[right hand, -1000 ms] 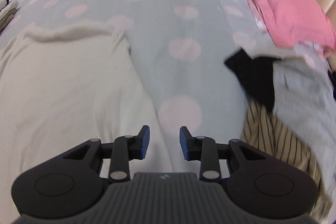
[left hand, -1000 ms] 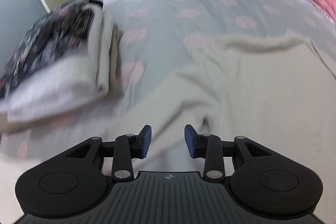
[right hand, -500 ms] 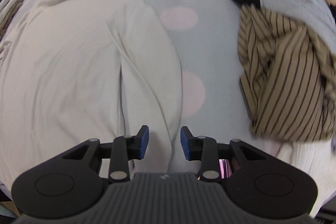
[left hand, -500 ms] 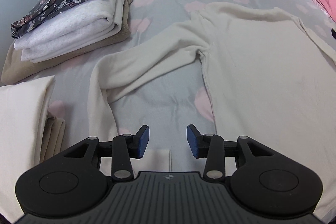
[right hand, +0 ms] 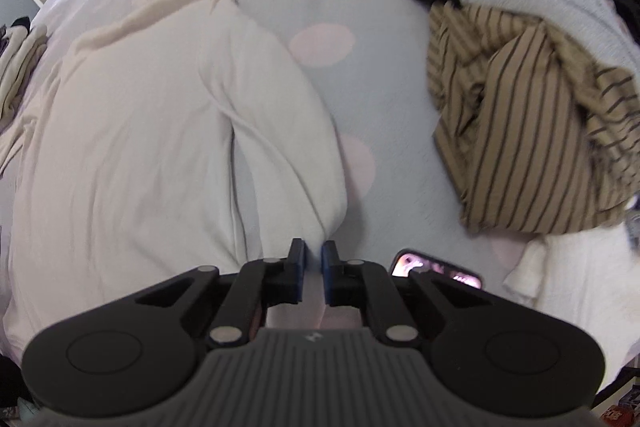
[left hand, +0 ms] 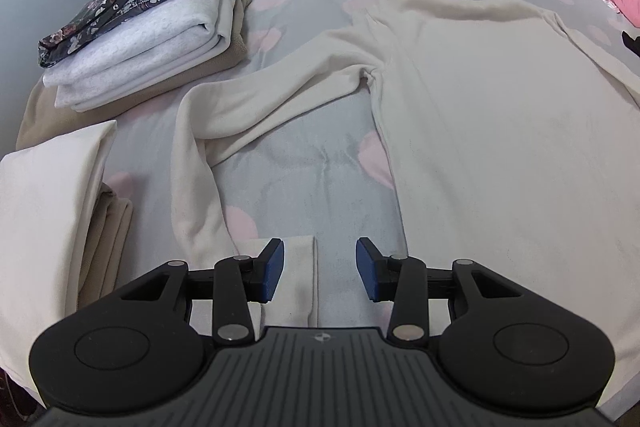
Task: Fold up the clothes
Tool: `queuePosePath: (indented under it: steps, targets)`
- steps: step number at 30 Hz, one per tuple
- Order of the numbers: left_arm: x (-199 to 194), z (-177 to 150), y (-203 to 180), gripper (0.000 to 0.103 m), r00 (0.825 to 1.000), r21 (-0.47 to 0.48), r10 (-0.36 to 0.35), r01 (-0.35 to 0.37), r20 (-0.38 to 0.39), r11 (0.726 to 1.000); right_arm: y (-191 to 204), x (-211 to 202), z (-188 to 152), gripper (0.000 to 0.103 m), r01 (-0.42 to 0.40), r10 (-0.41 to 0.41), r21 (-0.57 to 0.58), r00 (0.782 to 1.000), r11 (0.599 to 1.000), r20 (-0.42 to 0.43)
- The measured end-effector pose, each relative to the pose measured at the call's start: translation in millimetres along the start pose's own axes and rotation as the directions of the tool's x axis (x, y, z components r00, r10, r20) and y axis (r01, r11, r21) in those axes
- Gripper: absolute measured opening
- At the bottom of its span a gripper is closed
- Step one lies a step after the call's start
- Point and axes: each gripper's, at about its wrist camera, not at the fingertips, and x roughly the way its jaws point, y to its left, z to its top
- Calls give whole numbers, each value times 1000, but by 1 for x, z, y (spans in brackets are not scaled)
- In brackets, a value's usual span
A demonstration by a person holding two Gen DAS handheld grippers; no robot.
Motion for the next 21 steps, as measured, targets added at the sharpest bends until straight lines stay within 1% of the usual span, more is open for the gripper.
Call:
queuePosePath:
  steps: [5, 8, 11, 13, 15, 16, 19, 20, 21]
  targets:
    - [1, 1, -2, 38, 1000, -1, -19, 19, 0, 1000, -14, -28, 22, 10, 59, -59, -3, 996, 998, 63]
    - [3, 1, -3, 38, 1000, 2, -22, 22, -4, 1000, -24, -41, 44, 10, 114, -113, -9, 989, 993, 94]
    - [5, 2, -2, 38, 1000, -10, -26, 26, -14, 1000, -37, -47, 70, 10, 188, -186, -12, 977, 982, 108]
    - [7, 3, -2, 38, 999, -17, -26, 26, -20, 1000, -48, -46, 86, 10, 240, -237, -9, 965, 971, 113]
    - [9, 4, -3, 38, 999, -17, -23, 23, -27, 1000, -61, -41, 103, 9, 298, -297, 6, 948, 954, 112]
    - [10, 4, -4, 38, 999, -16, -22, 21, -29, 1000, -68, -38, 111, 0, 330, -330, 14, 937, 944, 112]
    - [13, 4, -6, 38, 999, -3, -14, 14, -41, 1000, -90, -26, 131, 0, 420, -423, 49, 900, 906, 107]
    - [15, 4, -7, 38, 999, 2, -11, 11, -47, 1000, -98, -22, 135, 0, 432, -437, 73, 894, 899, 99]
    - [17, 4, -8, 38, 999, 6, -8, 8, -52, 1000, -106, -19, 137, 0, 433, -441, 99, 893, 896, 89]
